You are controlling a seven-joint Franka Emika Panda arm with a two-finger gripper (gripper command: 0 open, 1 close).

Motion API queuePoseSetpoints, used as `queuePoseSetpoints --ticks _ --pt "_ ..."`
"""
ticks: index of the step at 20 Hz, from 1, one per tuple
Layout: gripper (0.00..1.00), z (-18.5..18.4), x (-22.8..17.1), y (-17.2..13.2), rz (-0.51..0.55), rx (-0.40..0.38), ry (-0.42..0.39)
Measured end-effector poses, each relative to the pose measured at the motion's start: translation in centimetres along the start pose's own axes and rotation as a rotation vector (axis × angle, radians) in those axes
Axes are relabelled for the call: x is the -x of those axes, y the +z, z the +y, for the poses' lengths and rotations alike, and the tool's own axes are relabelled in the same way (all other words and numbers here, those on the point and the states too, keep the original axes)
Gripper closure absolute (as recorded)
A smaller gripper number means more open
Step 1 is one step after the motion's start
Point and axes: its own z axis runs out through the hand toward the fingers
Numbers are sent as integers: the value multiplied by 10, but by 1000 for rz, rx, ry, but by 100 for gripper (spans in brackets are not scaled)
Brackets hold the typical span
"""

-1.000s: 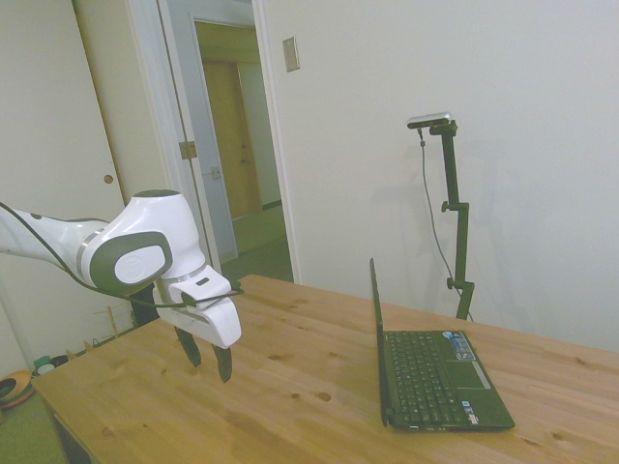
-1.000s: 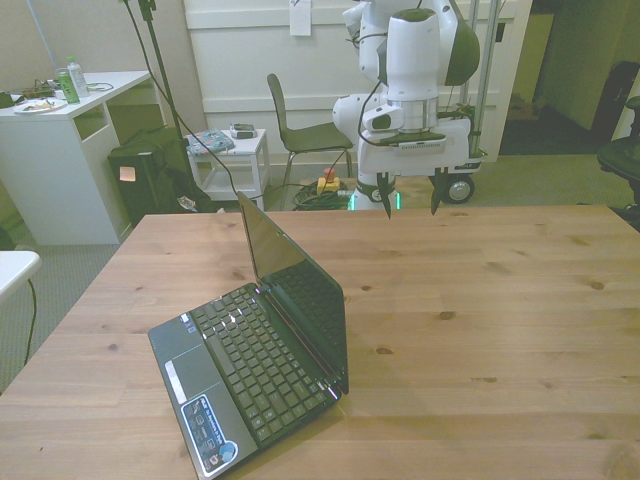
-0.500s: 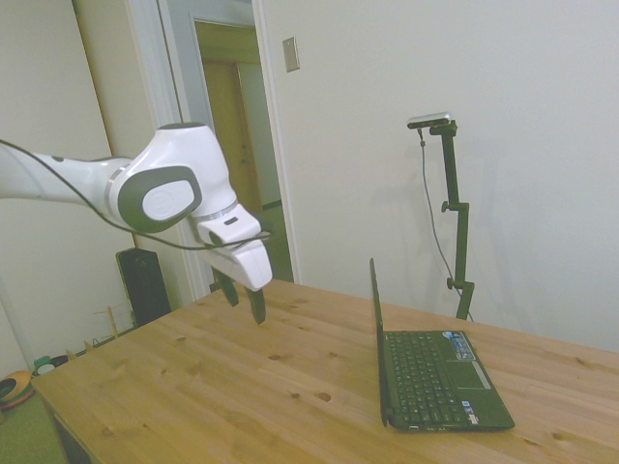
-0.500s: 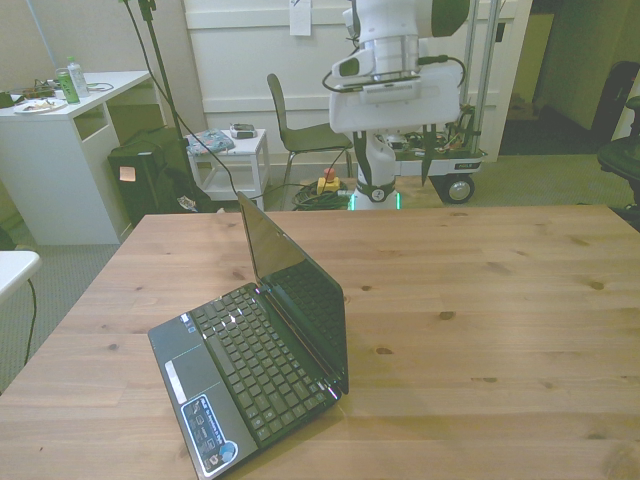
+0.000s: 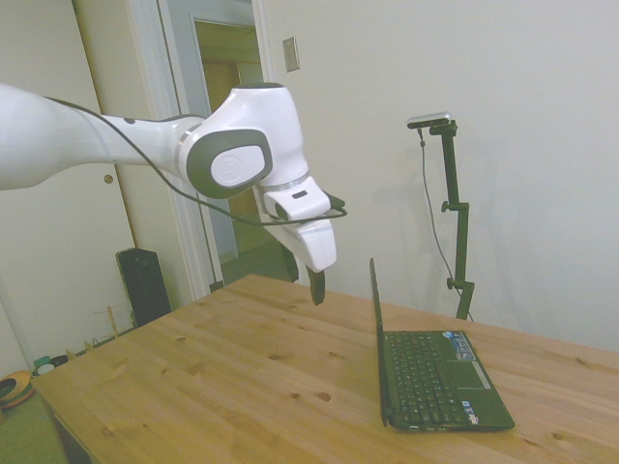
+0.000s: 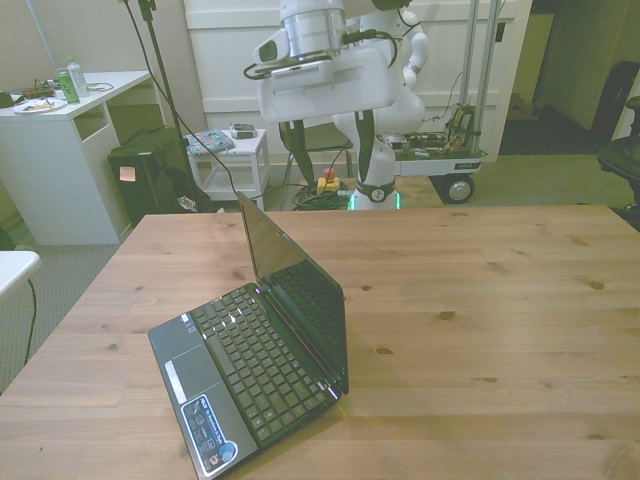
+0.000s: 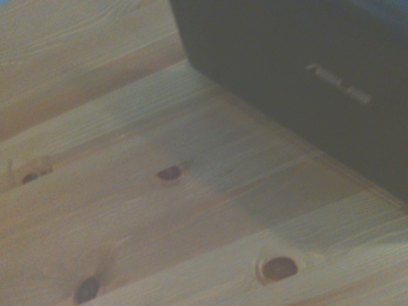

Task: Close the laptop

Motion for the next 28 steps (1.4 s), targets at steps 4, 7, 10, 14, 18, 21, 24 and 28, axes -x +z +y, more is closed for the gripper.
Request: queuePoseSetpoints --ticks 4,7,10,14,18,21,24,28 --pt "100 -29 -19 -6 -41 9 49" --pt "100 -53 -29 -6 -49 22 109" --pt "100 -75 -36 2 -56 40 167" --pt "100 -89 -42 16 -86 100 267" --pt "100 -88 -51 31 -102 153 326" --pt "100 -76 -69 37 -101 171 368" --pt "100 -58 -95 38 -98 190 416" --pt "100 -39 -128 47 -104 200 476"
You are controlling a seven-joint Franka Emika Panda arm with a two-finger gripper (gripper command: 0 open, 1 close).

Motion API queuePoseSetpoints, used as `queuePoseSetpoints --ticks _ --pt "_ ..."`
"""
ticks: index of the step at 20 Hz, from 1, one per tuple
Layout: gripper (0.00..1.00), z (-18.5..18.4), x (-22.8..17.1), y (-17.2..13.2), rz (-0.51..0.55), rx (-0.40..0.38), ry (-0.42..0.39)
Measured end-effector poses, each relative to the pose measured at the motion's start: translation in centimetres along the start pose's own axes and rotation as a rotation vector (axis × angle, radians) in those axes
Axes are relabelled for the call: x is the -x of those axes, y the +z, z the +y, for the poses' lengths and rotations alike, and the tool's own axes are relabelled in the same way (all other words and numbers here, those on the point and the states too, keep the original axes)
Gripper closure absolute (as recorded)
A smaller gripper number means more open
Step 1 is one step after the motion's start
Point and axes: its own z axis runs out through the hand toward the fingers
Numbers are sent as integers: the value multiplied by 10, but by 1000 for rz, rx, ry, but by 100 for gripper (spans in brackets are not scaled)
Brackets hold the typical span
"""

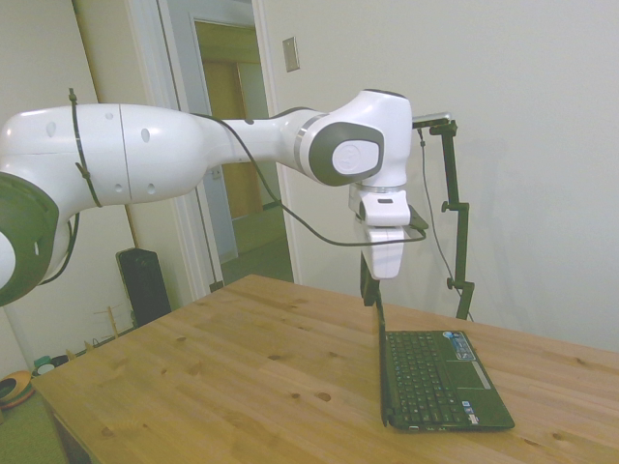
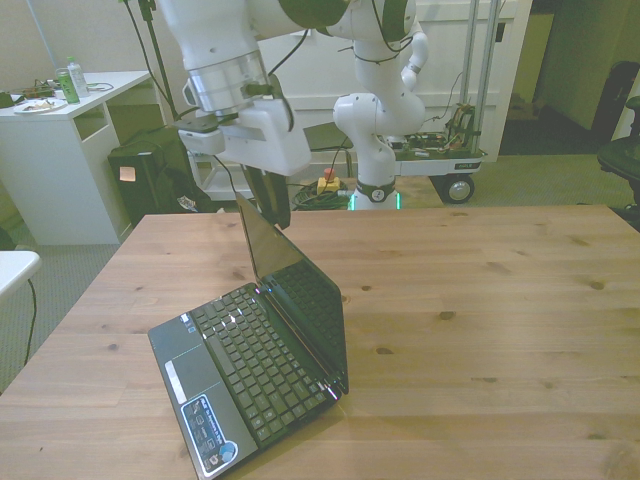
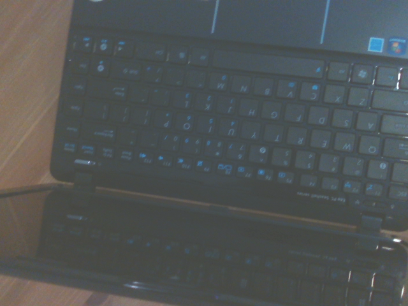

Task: Close the laptop

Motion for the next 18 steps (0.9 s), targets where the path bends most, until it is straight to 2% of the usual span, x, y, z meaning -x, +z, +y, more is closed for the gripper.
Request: queuePoseSetpoints --ticks 5,10,14,18 --pt "100 4 -40 -7 -24 0 55" --pt "100 6 -97 -8 -46 -8 123" --pt "100 -5 -133 13 -52 5 149" --pt "100 -30 -134 41 -50 20 120"
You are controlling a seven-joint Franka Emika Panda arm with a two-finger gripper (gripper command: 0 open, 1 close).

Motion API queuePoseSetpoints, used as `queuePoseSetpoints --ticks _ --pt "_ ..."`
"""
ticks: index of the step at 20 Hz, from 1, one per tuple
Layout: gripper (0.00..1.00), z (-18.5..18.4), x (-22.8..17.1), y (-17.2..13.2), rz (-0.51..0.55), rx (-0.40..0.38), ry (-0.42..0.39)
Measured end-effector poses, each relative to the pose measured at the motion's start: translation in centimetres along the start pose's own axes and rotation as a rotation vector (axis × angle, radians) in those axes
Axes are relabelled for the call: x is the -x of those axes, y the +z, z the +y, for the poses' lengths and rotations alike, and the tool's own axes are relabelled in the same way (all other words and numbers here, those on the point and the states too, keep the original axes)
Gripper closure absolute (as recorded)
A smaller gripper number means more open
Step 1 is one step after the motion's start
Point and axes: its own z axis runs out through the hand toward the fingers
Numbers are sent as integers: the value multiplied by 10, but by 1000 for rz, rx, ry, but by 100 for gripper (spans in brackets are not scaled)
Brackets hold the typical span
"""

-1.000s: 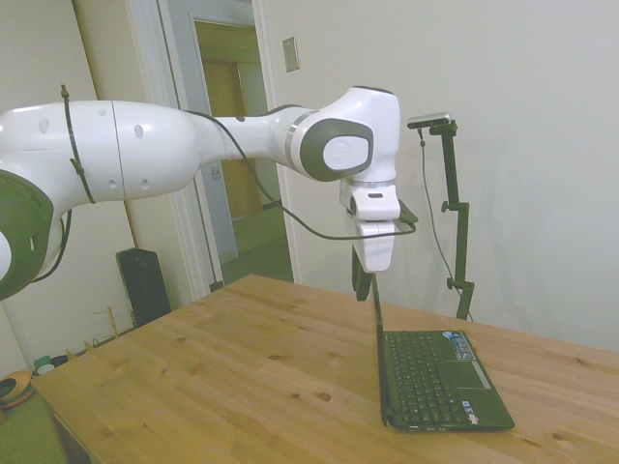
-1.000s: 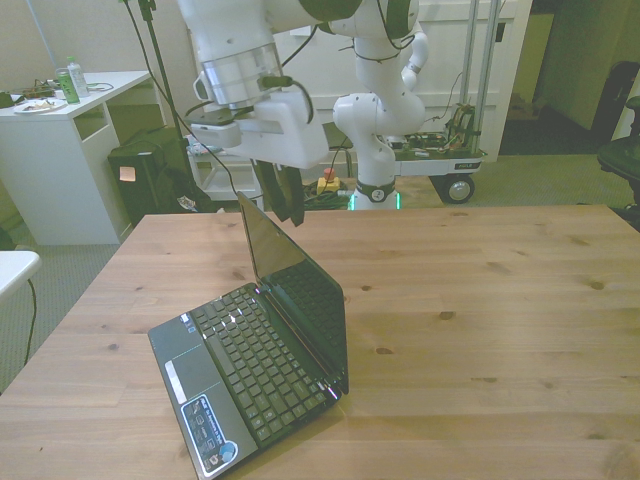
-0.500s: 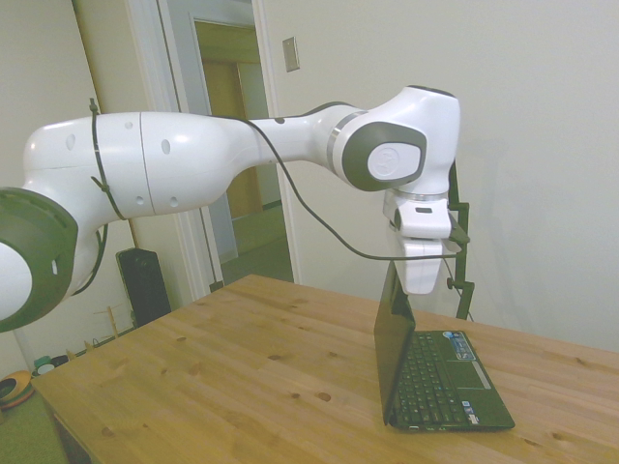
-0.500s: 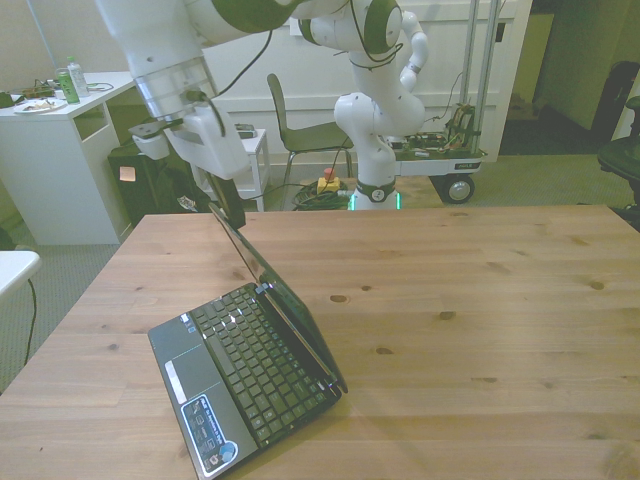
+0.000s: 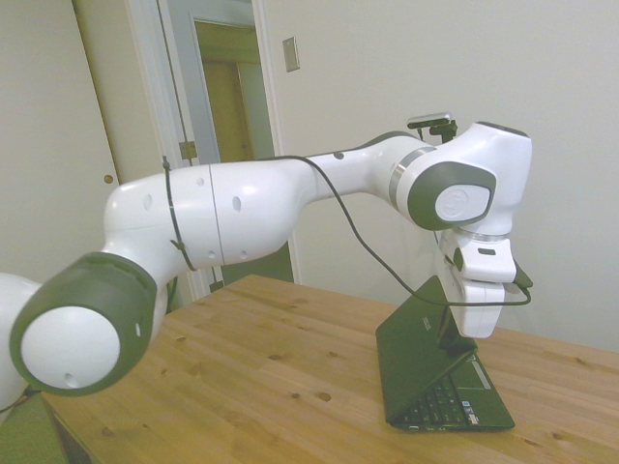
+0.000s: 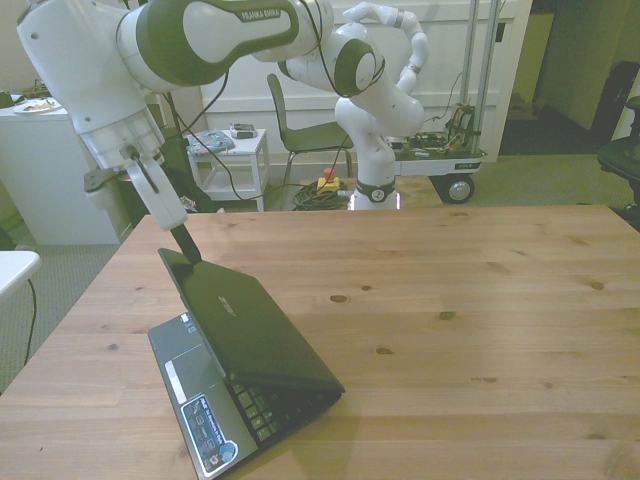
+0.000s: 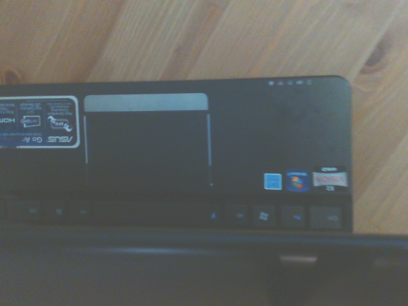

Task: Close the laptop

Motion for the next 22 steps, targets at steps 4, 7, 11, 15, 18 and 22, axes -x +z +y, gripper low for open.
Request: queuePoseSetpoints --ticks 4,7,11,15,18,22 --pt "100 -18 5 23 9 13 -16" --pt "100 -27 -1 47 24 36 1" --pt "100 -32 -5 58 29 36 3" --pt "100 -31 12 30 36 8 -23" --pt "100 -34 6 52 44 38 -2" --pt "100 -39 -10 88 53 73 24"
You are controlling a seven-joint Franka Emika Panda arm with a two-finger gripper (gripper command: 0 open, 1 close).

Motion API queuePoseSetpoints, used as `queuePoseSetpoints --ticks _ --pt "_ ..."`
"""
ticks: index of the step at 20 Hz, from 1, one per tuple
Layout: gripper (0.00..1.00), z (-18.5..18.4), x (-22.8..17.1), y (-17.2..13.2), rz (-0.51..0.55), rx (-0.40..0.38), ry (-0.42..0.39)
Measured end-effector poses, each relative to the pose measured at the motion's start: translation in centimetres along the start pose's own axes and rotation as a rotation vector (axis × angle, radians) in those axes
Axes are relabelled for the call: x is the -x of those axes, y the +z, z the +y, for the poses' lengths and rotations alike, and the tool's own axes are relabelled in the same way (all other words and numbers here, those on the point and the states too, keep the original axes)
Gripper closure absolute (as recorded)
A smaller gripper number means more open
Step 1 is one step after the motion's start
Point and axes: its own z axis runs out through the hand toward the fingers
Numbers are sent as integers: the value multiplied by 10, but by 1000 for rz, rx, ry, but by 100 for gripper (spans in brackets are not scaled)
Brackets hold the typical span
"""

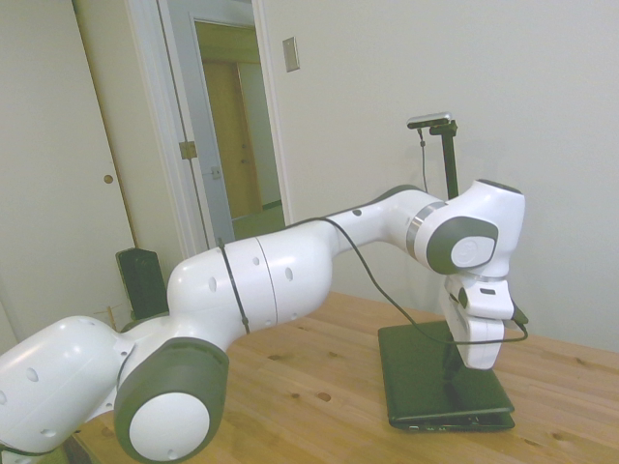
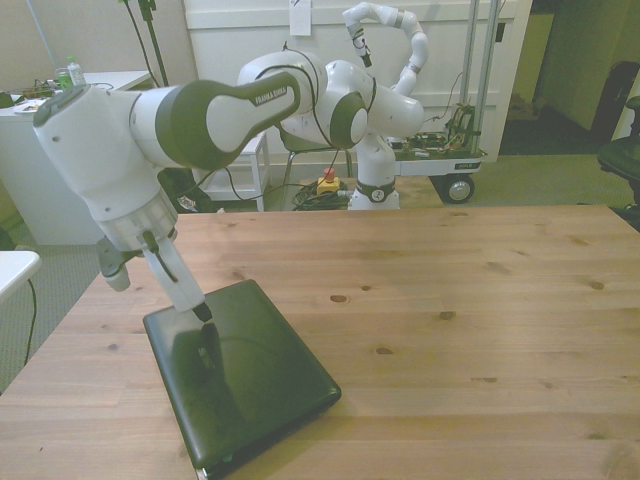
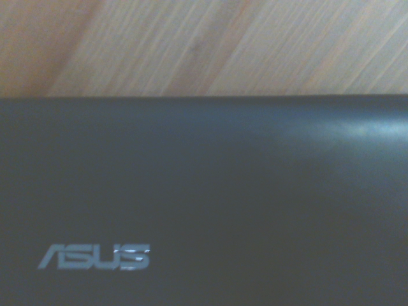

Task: Close the laptop

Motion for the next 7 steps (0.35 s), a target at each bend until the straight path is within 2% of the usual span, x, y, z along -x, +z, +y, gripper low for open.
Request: queuePoseSetpoints --ticks 2,4,7 --pt "100 -1 -3 0 2 -9 2" --pt "100 -1 5 -13 -3 -38 -14" --pt "100 6 42 -73 -5 -123 -88"
